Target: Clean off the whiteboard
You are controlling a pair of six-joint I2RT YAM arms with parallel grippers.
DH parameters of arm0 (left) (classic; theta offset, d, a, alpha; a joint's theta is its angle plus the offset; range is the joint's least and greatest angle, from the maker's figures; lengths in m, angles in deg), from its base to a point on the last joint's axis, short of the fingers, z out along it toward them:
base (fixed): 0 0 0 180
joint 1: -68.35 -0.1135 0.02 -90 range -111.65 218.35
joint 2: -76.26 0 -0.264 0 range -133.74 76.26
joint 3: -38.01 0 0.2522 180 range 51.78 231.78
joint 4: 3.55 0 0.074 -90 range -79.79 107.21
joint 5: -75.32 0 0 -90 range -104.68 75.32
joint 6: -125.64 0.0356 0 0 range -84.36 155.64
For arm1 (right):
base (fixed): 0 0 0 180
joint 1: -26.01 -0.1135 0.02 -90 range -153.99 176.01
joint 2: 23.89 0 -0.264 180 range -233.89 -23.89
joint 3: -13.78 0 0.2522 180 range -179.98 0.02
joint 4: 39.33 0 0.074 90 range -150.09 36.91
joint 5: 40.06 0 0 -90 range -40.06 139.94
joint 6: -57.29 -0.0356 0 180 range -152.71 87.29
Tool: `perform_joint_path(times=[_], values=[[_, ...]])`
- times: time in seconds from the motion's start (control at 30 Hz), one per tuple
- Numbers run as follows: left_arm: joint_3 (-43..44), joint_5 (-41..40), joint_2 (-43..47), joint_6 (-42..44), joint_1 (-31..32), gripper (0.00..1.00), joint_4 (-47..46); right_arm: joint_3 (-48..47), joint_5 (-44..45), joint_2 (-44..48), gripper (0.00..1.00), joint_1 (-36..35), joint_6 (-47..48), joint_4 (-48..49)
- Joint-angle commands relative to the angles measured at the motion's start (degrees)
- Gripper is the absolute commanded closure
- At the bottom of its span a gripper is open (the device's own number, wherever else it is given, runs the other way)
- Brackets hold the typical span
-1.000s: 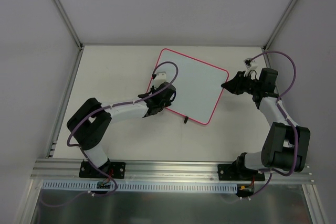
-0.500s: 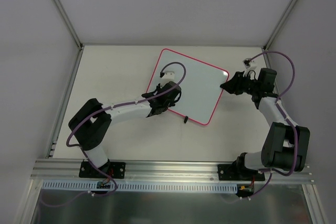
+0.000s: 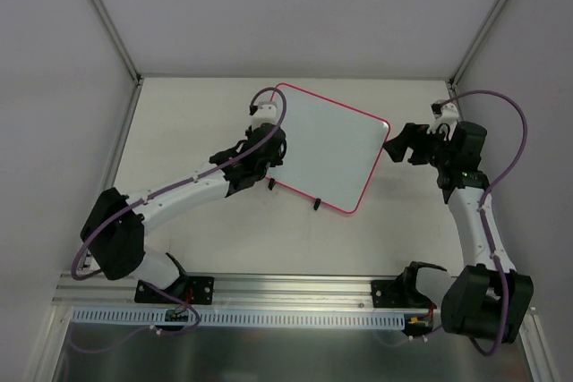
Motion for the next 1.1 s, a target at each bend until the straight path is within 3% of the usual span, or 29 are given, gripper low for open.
perform_joint_path(times=[0.0,0.23,0.47,0.8,0.9,0.93,0.97,1.07], values=[[-1.7,1.1,4.8,1.7,-6.9,1.00,3.8,-4.0,10.4,5.2,0.10,0.5,-0.5,-7.1],[-5.7,10.7,8.2,3.4,-23.9,1.00,8.9,-7.7,19.0,16.4,0.01,0.5,-5.6,-16.7],[-2.3,22.0,-1.3,6.3,-38.8,1.00,11.4,-12.4,22.3,25.0,0.01,0.0,-3.8,-26.5],[8.1,25.7,-18.8,8.5,-44.3,0.98,13.3,-15.5,29.6,32.5,0.01,-4.7,-3.4,-34.7],[9.2,26.1,-21.0,8.9,-45.0,0.85,13.8,-16.1,31.6,33.9,0.01,-5.6,-2.7,-36.0],[9.5,26.0,-21.2,9.1,-45.0,0.79,13.9,-16.1,31.8,34.1,0.01,-5.8,-2.2,-36.7],[9.4,26.5,-21.3,9.0,-45.1,0.64,14.0,-16.1,32.4,34.7,0.01,-5.9,-1.9,-36.9],[9.0,26.8,-20.4,8.9,-45.3,0.46,14.2,-16.3,33.9,35.7,0.01,-5.9,-2.5,-37.3]])
